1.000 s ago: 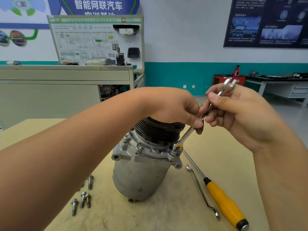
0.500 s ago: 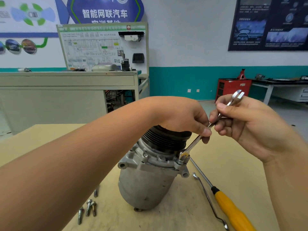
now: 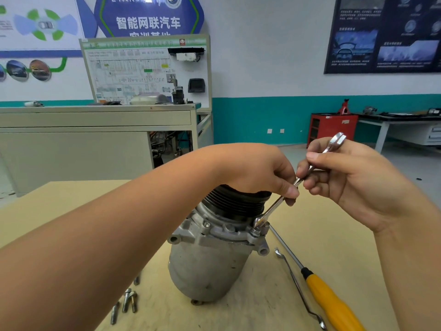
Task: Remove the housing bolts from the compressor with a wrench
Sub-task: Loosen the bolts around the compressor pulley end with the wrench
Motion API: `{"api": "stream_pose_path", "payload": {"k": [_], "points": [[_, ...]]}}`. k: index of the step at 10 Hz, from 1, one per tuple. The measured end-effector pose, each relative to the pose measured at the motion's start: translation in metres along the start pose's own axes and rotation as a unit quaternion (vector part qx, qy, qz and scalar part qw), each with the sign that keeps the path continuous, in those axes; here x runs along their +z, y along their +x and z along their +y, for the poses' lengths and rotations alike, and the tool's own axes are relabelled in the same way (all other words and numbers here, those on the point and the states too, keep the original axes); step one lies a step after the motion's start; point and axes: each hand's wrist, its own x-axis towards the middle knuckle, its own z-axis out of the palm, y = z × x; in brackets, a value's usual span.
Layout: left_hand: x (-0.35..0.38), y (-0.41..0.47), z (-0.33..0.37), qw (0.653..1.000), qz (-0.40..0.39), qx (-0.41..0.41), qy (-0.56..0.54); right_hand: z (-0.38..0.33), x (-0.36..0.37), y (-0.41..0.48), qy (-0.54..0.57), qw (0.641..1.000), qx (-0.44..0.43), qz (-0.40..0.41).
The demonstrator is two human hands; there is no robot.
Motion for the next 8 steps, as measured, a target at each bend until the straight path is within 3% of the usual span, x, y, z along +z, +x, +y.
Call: {"api": "stream_pose_path", "payload": {"k": [8], "points": [[0.0073, -0.0014, -0.0064, 0.999, 0.017, -0.003, -0.031, -0.0016, 0.0045, -0.0026, -0.031, 0.999, 0.01, 0.0]]}}
